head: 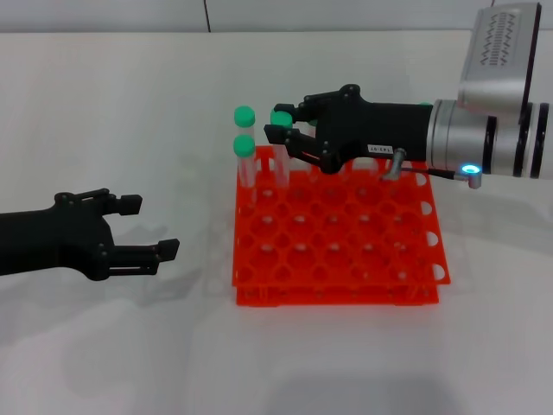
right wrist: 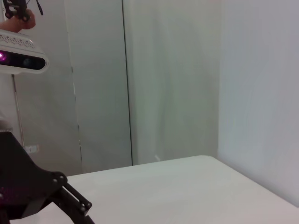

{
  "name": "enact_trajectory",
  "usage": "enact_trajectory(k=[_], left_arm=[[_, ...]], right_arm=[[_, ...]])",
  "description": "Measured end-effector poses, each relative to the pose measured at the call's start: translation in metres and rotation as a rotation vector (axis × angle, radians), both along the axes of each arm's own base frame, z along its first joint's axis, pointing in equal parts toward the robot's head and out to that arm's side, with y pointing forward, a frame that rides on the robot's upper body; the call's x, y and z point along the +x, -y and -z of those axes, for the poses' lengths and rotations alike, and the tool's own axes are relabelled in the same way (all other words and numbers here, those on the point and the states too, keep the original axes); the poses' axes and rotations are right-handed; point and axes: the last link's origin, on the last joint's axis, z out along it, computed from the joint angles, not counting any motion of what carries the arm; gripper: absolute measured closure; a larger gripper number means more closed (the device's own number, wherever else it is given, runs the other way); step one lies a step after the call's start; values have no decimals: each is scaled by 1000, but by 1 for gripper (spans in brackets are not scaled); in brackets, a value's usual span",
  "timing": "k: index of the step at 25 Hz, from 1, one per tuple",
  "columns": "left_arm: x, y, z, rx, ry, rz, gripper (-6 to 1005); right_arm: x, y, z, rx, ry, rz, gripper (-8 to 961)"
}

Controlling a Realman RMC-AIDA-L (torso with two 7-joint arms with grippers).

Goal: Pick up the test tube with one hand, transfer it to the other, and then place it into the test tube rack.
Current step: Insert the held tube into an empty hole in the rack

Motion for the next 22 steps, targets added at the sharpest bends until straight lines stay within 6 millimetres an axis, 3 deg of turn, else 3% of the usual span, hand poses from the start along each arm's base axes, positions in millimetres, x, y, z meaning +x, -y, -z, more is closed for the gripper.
enact_trajectory(k=[21, 22], left_arm=[[-2, 1, 0, -4, -3, -1, 104], [-2, 1, 0, -3, -3, -1, 104]], right_arm=[[-2, 5, 3, 5, 3, -38, 585], [-2, 5, 3, 4, 2, -37, 543]])
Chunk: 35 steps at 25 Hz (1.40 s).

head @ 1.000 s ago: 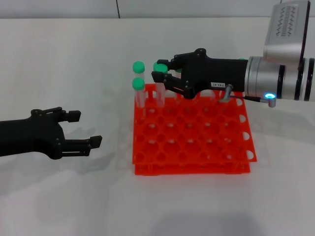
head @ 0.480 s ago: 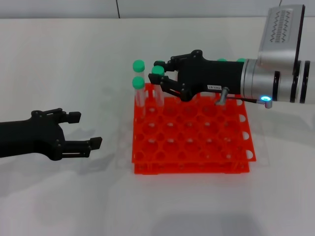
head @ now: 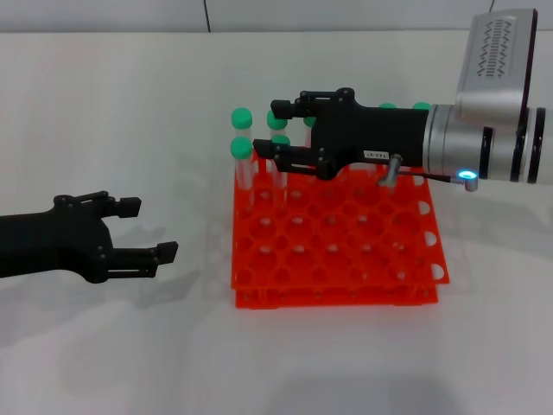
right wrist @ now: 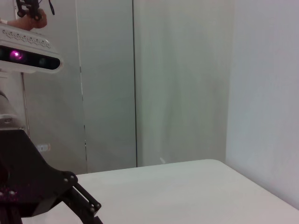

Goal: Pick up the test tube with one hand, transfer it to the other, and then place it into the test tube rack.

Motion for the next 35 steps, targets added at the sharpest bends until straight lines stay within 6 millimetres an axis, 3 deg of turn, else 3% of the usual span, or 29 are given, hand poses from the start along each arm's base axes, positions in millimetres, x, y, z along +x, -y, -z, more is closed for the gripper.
enact_trajectory(k=[4, 11, 17, 18, 21, 23, 35], left_arm=[[0, 0, 0, 2, -2, 4, 104], [-2, 1, -1, 13, -2, 20, 104], [-4, 1, 2, 12, -3, 40, 104], [-3, 1, 2, 13, 0, 46, 104], [-1, 1, 2, 20, 20, 73, 104], [1, 1, 2, 25, 33, 96, 105], [7, 5, 11, -84, 96, 175, 105]], right_arm=[[1, 3, -2, -14, -16, 4, 375], [12, 20, -19, -50, -61, -22, 367], [40, 35, -47, -48, -89, -18, 346], [55, 42, -62, -39, -99, -12, 342], [66, 47, -71, -31, -98, -5, 237], [84, 54, -80, -43, -66, 14, 167], [100, 71, -79, -185, 33, 21, 143]])
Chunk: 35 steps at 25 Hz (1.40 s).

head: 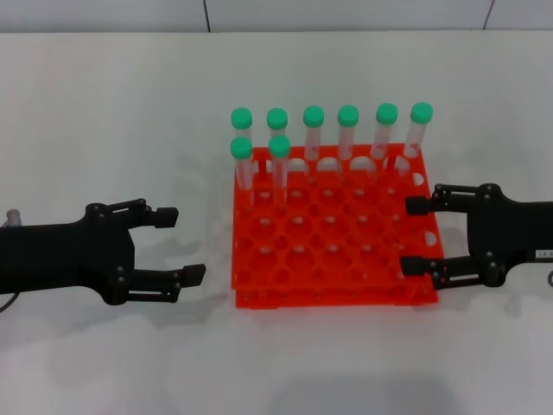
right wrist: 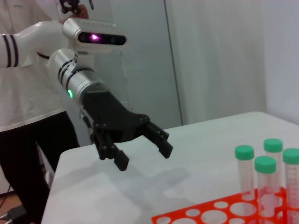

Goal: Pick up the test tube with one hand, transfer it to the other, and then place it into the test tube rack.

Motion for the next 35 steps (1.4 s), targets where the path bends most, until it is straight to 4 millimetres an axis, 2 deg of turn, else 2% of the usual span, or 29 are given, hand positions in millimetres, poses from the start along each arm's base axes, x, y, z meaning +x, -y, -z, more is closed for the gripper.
enact_trajectory(k=[19, 35], left_arm=[[-1, -1, 0, -19, -13, 35, 104], [3, 0, 2, -54, -14, 58, 104]], right_arm=[[7, 3, -8, -69, 54, 25, 143], [6, 1, -4, -74, 63, 25, 143]])
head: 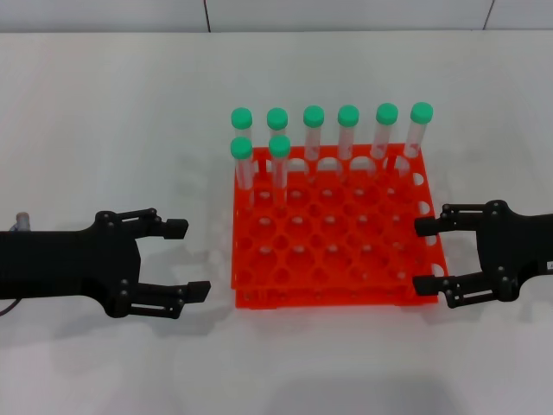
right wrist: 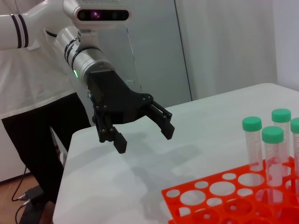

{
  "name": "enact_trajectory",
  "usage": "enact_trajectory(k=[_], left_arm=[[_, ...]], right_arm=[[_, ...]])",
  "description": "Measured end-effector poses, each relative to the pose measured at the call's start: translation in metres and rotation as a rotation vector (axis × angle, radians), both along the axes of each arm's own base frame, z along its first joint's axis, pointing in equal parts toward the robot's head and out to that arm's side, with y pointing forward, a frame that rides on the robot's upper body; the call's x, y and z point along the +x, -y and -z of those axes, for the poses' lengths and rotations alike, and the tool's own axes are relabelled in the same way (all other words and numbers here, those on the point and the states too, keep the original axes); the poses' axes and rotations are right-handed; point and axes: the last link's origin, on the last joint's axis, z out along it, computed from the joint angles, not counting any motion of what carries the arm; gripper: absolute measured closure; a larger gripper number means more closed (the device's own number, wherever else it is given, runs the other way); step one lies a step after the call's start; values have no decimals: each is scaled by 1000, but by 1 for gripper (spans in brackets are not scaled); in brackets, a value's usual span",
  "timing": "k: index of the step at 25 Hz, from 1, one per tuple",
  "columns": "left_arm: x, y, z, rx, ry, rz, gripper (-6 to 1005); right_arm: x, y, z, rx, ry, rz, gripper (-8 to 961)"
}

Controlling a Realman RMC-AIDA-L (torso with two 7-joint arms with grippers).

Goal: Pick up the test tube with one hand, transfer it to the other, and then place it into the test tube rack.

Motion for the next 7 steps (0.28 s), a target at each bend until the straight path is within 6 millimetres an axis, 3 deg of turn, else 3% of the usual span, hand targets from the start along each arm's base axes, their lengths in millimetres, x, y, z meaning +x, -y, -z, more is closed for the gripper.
enact_trajectory(k=[7], left_arm=[[-1, 1, 0, 4, -2, -7, 104]], right_arm=[[1, 0, 1, -2, 4, 1, 143]])
